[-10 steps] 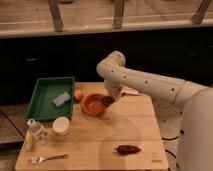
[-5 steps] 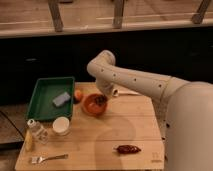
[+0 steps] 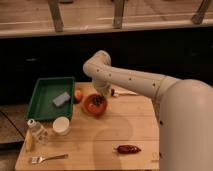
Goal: Place grapes in red bowl
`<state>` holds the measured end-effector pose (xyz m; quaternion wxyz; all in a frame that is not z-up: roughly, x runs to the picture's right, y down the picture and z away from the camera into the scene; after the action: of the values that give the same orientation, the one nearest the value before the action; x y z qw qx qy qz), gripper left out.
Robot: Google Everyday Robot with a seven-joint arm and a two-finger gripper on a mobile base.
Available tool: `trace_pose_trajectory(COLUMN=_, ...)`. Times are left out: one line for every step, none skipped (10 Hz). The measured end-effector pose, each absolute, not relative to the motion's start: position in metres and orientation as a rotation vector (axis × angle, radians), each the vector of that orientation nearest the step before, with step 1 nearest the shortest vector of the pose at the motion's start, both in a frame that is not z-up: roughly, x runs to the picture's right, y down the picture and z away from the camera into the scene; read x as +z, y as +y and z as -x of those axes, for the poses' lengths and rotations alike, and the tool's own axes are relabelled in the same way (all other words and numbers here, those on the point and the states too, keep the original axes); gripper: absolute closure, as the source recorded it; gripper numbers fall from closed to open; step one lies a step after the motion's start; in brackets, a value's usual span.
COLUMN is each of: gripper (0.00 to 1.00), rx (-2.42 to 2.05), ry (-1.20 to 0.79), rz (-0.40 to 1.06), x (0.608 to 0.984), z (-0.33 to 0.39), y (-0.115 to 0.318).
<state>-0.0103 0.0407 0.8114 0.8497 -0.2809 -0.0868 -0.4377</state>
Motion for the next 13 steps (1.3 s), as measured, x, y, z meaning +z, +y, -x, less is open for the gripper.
trace_pose_trajectory(gripper=0.97, rx=-0.934, ry=-0.183, rz=0.592, x=0.813, z=0.011, y=0.040)
trace_pose_trajectory(gripper=0.97, rx=-0.946, ry=-0.186, rz=0.592, x=0.813, z=0.012, y=0.039)
trace_pose_trajectory(gripper=0.97, rx=-0.964, ry=-0.193, rz=0.590, x=0.813, z=0.017, y=0.038)
trace_pose_trajectory(gripper=0.93, rx=-0.979, ry=-0.198, rz=0.590, x=0.814, z=0.019, y=0.038)
trace_pose_trajectory(gripper=0.88, rx=-0.988, ry=-0.201, rz=0.590, x=0.814, z=0.020, y=0.038)
trace_pose_trajectory(gripper=0.85, rx=-1.002, ry=-0.206, rz=0.590, x=0.814, z=0.020, y=0.037)
trace_pose_trajectory(gripper=0.85, rx=-1.009, ry=-0.209, rz=0.589, x=0.814, z=0.020, y=0.037)
trace_pose_trajectory(gripper=0.81, rx=-1.022, ry=-0.215, rz=0.587, x=0.815, z=0.021, y=0.037)
trace_pose_trajectory(gripper=0.78, rx=-1.032, ry=-0.218, rz=0.586, x=0.815, z=0.023, y=0.037)
trace_pose_trajectory(gripper=0.78, rx=-1.041, ry=-0.222, rz=0.584, x=0.815, z=0.024, y=0.036)
trace_pose_trajectory(gripper=0.76, rx=-1.049, ry=-0.225, rz=0.583, x=0.815, z=0.025, y=0.036)
trace_pose_trajectory(gripper=0.71, rx=-1.054, ry=-0.228, rz=0.580, x=0.816, z=0.025, y=0.036)
trace_pose_trajectory(gripper=0.66, rx=-1.066, ry=-0.233, rz=0.576, x=0.816, z=0.026, y=0.035)
